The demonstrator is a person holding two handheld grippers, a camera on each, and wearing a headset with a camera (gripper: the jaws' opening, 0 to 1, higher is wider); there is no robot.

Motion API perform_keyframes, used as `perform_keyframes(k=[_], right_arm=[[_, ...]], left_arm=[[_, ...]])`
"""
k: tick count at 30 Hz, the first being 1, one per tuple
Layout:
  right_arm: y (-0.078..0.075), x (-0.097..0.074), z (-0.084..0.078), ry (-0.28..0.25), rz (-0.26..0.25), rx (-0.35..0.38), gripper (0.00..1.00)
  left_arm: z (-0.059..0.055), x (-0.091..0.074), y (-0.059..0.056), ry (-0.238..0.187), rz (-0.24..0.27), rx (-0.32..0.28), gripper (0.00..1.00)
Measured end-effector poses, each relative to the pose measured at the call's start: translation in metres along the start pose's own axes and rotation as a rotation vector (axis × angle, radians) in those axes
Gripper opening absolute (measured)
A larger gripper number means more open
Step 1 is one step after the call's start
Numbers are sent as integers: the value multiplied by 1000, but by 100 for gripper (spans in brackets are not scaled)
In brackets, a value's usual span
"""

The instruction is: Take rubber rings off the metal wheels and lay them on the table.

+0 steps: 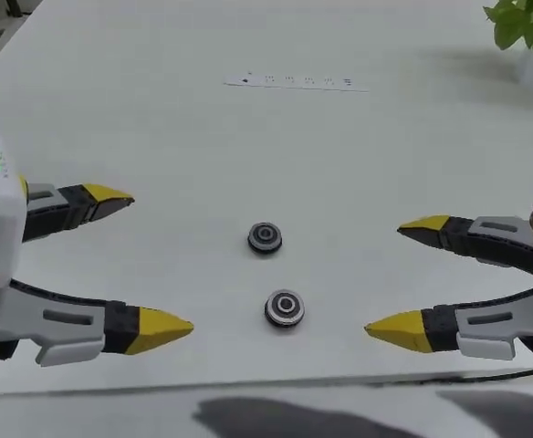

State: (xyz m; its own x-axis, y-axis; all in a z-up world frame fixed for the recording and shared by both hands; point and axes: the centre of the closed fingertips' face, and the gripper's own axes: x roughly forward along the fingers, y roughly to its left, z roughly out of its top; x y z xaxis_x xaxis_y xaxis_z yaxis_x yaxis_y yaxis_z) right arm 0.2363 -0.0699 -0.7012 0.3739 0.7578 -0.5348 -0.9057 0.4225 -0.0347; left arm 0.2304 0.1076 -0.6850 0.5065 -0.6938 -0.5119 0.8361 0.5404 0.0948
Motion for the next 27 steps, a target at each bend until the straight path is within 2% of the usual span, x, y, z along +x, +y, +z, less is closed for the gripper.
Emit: perform_keyframes(k=[8,16,27], right_arm=[[0,-1,2,-15,8,-17,69],[2,3,4,-24,37,-29,69],[5,4,6,-29,47,-39,69]], left_arm=[[5,2,2,-14,26,1,84],[7,1,-1,-17,43,11,84],[1,-2,-5,4,40,16,85]])
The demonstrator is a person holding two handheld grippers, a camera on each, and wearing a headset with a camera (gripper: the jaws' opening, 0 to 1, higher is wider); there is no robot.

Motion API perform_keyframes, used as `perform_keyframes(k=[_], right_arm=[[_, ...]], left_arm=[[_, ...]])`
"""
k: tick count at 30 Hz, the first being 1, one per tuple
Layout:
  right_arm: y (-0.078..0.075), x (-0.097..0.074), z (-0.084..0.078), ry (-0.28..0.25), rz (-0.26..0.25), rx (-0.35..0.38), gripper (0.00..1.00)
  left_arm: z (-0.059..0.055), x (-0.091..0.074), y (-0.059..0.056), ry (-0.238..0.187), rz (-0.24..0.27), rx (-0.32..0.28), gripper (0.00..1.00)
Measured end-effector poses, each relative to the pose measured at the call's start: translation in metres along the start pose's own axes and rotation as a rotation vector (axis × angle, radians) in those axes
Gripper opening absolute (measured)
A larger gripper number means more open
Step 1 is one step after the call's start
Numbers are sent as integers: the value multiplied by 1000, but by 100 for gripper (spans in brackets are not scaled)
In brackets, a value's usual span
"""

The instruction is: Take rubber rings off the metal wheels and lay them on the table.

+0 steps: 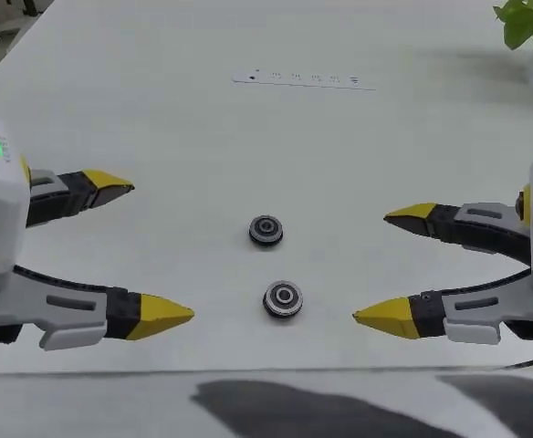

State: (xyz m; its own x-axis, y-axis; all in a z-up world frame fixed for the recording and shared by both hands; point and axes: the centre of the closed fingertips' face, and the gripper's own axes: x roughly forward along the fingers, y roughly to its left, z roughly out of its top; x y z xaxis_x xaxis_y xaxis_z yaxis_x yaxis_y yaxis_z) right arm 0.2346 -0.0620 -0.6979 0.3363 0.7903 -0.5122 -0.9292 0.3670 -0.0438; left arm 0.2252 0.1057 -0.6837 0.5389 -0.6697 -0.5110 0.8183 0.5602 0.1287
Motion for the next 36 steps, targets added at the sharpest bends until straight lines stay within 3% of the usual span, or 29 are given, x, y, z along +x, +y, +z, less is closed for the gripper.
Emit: perform_keyframes(k=[36], right_arm=[[3,-18,2,-21,-33,-11,69]], left_arm=[[10,-6,-10,-17,10,19,84]])
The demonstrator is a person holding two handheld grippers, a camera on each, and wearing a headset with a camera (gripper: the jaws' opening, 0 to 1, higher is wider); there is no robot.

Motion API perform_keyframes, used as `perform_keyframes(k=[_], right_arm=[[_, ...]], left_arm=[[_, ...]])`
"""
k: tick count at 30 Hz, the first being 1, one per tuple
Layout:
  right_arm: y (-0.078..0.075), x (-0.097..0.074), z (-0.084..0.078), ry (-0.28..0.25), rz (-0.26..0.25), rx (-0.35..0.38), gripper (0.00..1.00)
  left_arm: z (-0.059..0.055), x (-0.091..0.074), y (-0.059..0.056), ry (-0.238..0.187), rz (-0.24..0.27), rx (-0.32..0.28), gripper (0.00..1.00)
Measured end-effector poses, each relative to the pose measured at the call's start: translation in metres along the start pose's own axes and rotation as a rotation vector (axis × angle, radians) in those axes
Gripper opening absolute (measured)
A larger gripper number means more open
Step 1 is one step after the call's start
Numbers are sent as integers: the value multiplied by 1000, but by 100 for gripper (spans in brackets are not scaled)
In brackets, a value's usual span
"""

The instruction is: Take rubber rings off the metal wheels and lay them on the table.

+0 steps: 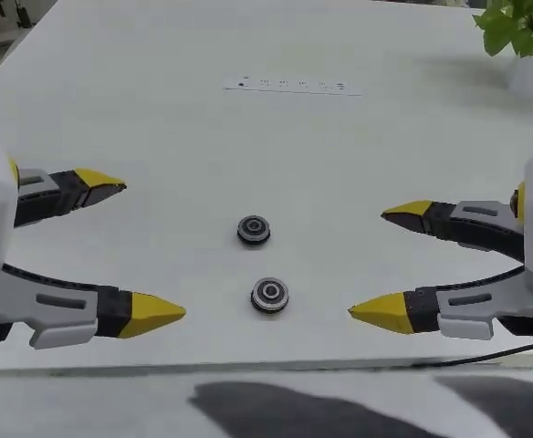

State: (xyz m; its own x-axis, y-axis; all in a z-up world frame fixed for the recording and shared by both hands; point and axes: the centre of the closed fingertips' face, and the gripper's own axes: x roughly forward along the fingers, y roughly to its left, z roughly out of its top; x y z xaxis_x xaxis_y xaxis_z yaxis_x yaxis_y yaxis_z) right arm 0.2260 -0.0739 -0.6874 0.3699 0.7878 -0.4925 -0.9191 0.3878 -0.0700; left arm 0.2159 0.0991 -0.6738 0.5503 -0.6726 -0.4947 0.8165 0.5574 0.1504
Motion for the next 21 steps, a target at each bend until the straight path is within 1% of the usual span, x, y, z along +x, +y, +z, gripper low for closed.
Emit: perform_keyframes(k=[7,21], right_arm=[[-2,-2,-1,-6,-9,4,68],[-7,3,2,-11,-8,5,67]], left_arm=[[1,1,0,-2,-1,-2,84],[1,1,7,-8,8,-8,84]])
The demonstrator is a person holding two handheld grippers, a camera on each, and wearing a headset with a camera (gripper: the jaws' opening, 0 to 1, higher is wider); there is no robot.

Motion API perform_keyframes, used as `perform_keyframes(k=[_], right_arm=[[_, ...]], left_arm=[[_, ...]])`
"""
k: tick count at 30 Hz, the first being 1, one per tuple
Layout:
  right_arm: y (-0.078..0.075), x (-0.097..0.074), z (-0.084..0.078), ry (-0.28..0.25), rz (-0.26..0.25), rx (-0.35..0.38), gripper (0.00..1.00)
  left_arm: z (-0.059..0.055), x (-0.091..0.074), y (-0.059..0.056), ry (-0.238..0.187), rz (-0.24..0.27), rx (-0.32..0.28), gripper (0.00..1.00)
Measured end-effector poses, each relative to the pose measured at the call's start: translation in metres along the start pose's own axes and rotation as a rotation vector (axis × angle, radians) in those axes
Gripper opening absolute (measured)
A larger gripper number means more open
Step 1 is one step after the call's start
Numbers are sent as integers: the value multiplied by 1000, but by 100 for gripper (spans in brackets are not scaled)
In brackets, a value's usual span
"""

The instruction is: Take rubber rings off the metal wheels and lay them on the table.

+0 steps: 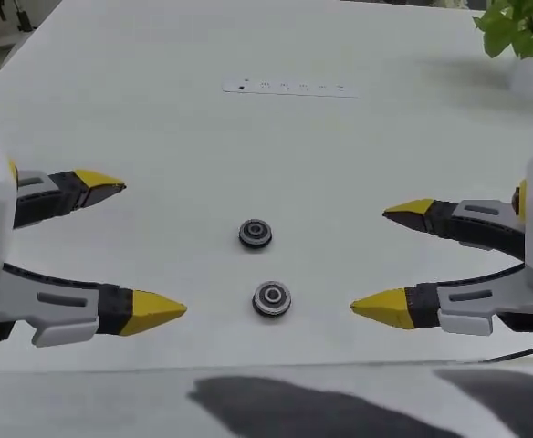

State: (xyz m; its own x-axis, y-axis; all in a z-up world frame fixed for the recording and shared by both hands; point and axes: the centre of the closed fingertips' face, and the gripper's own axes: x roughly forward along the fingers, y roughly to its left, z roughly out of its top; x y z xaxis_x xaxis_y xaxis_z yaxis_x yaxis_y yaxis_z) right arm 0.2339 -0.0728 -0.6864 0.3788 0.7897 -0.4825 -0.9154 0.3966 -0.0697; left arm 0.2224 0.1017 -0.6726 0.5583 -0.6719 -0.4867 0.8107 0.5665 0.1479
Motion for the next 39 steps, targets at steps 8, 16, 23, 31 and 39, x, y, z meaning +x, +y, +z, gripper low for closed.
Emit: perform_keyframes(k=[8,16,23,31,39], right_arm=[[-4,4,0,1,4,3,67],[-3,9,-3,0,23,16,64],[-8,14,-6,1,31,29,62],[-10,21,-12,26,49,31,61],[-10,28,-18,48,71,17,60]], left_arm=[[-1,2,5,4,-2,4,83],[-2,7,5,9,-16,8,82],[-3,13,6,10,-31,6,81],[-8,21,7,23,-43,7,79],[-9,28,9,31,-55,21,79]])
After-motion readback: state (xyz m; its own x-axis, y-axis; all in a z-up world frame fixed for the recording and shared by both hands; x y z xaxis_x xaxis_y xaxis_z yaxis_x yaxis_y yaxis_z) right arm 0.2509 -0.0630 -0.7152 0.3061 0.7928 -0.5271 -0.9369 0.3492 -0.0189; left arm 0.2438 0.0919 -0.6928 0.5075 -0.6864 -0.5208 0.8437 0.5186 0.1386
